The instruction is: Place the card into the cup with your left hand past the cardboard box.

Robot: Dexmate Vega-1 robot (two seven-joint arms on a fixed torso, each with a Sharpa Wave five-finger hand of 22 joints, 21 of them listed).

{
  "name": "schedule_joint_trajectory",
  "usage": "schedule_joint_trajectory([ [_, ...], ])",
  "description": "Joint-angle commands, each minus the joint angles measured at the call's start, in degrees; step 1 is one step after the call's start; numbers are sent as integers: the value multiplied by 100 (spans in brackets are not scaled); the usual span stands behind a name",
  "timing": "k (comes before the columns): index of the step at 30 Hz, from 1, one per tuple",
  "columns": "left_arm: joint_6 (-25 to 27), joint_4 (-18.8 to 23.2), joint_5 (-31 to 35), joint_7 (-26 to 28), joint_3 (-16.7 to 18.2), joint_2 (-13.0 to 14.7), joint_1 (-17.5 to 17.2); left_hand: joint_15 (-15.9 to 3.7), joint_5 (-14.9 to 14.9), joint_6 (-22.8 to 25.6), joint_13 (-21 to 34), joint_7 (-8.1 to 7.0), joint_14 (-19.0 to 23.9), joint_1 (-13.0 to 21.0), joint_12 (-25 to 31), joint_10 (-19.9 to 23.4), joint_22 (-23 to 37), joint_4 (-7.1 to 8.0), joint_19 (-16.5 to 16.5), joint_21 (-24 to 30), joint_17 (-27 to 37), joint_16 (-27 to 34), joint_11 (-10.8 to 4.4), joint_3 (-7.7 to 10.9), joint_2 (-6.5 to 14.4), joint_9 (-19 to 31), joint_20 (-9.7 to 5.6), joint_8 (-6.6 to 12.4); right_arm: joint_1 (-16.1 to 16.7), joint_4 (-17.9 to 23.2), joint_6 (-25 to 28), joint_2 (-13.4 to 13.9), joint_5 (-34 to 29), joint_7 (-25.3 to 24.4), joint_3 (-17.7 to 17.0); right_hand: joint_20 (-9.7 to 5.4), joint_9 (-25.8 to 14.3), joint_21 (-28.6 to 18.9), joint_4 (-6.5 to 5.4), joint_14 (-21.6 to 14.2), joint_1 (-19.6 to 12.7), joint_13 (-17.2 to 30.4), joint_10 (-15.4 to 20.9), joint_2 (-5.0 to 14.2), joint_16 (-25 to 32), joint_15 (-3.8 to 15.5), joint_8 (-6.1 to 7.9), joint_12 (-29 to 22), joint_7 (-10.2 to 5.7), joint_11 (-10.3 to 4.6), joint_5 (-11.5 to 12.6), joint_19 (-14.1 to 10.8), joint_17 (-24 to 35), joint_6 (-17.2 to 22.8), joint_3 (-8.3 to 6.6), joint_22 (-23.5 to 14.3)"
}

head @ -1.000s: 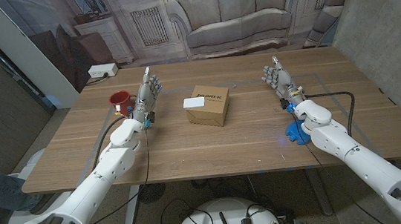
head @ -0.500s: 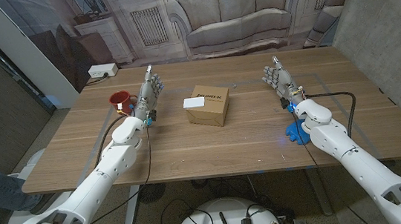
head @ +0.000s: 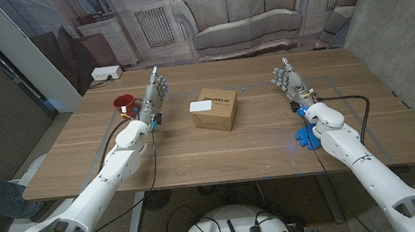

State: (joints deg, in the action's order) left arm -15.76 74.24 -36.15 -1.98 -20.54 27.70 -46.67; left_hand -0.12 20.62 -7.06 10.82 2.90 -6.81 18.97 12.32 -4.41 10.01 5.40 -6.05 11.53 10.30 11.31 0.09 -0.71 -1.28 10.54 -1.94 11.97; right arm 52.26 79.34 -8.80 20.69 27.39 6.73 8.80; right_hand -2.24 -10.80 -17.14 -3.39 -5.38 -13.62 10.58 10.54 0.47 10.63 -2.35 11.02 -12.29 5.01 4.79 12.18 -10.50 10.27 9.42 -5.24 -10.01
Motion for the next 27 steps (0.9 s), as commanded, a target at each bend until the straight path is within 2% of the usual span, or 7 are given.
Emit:
schedule_joint_trajectory([
  [1, -201, 24, 129, 24, 25, 38, -47, -11, 34, 108, 5, -26, 120, 69, 76, 133, 16, 5, 80, 63, 13, 36, -15, 2, 47, 24, -271, 56, 137, 256, 166, -72, -198, 1, -133, -104, -11, 6, 20, -30, -24, 5, 56, -1, 36, -6, 39, -27, -20, 8, 30, -25, 33, 41, -32, -32],
  [12, -506, -228, 313, -53, -42, -54, 87, -41, 53, 292, 6, -38, 278, 154, 118, 310, 14, -22, 173, 74, 12, 58, -26, 11, 107, 24, -242, 97, 260, 514, 215, -10, -210, 16, -198, -101, -11, 20, 24, -38, -27, 6, 67, 4, 36, -5, 42, -29, -40, 4, 29, -34, 33, 52, -29, -33],
  [16, -631, -343, 385, -64, -65, -100, 132, -49, 60, 356, 6, -40, 354, 191, 123, 359, 13, -36, 209, 75, 11, 70, -31, 15, 128, 23, -298, 108, 328, 609, 173, 11, -209, 9, -231, -100, -12, 28, 26, -42, -28, 6, 70, 7, 36, -4, 45, -29, -45, 4, 28, -37, 33, 61, -27, -33],
  [27, -1009, -923, 539, -214, -179, -360, 414, -71, 76, 540, 7, -70, 508, 288, 161, 548, 12, -72, 302, 82, 10, 82, -35, 23, 177, 24, -292, 143, 415, 718, 98, 38, -175, 28, -277, -97, -12, 47, 31, -58, -31, 7, 103, 15, 38, -4, 45, -37, -45, 33, 27, -53, 34, 69, -22, -34],
])
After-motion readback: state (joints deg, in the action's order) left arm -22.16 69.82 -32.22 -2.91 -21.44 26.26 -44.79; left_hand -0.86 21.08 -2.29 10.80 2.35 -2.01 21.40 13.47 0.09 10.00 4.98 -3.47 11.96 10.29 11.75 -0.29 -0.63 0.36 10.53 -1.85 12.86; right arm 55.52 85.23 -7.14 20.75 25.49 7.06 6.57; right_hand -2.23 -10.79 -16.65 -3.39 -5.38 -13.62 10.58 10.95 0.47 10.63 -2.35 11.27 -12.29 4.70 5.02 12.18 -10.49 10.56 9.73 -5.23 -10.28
